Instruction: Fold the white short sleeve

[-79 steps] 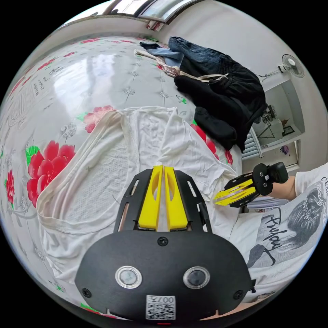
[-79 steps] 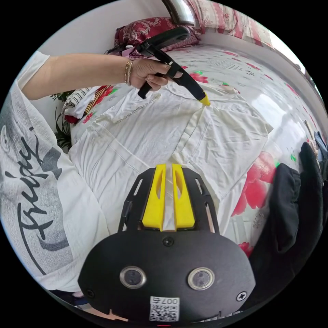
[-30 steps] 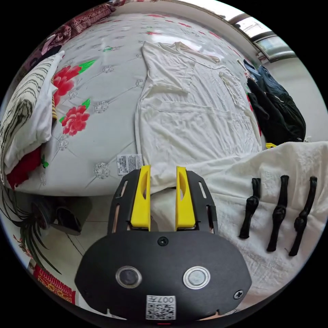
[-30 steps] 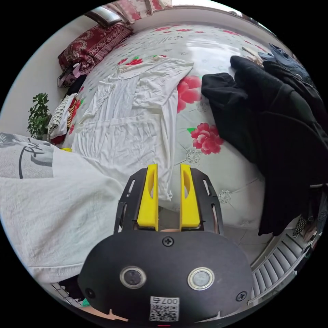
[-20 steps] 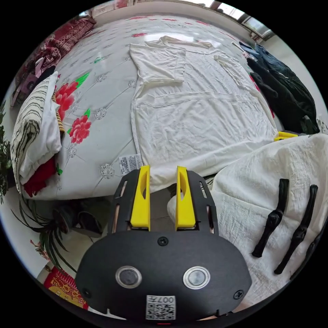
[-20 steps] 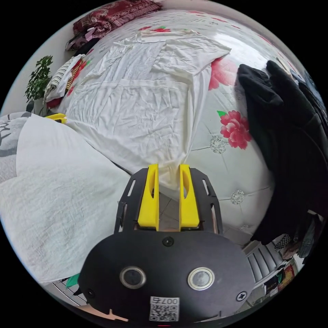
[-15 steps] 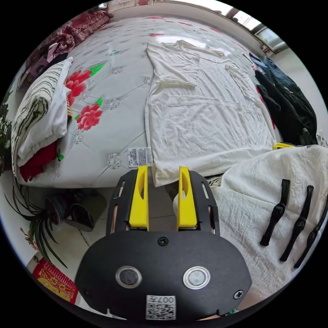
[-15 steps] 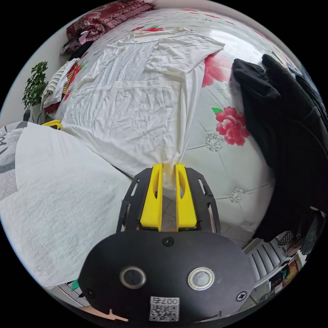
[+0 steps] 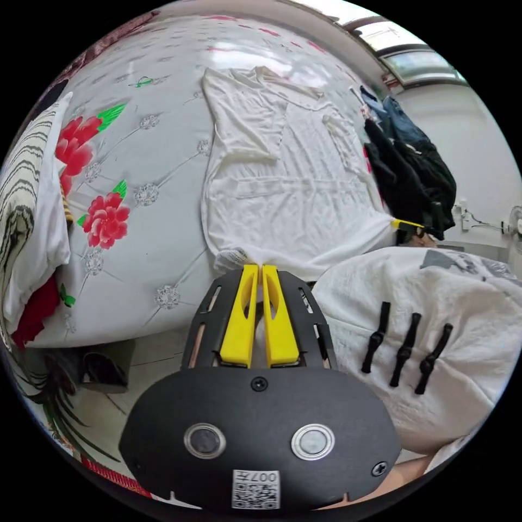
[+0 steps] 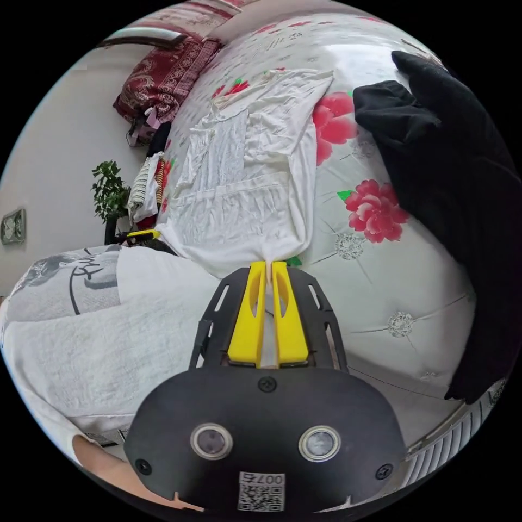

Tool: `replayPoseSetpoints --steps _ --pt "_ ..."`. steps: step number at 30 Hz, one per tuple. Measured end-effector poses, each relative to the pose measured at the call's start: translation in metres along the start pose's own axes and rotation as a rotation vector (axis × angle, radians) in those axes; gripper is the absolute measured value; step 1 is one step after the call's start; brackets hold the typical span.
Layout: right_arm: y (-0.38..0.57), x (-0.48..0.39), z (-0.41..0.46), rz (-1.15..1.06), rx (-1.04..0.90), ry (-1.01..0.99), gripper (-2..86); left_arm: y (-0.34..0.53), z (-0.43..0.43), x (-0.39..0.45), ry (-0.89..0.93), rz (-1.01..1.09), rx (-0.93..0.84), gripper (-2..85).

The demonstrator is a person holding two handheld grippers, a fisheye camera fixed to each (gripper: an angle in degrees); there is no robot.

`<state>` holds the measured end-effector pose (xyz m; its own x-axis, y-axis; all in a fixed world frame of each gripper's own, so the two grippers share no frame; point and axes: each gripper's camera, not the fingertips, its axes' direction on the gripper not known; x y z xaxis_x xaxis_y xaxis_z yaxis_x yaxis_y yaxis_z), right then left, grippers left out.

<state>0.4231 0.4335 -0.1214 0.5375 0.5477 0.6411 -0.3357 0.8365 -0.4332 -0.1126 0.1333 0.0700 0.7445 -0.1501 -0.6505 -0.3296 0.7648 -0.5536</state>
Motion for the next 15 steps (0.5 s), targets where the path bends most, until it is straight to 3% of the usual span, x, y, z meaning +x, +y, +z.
replayPoseSetpoints --steps 9,15 --pt "-0.104 0.022 -0.091 0.106 0.264 -0.326 -0.1 -0.113 -0.107 -0.078 0.336 -0.083 0.219 -0.9" --pt "-0.233 0.034 -0.081 0.176 0.339 -0.294 0.1 -0.225 -0.116 -0.149 0.450 -0.395 0.311 -0.3"
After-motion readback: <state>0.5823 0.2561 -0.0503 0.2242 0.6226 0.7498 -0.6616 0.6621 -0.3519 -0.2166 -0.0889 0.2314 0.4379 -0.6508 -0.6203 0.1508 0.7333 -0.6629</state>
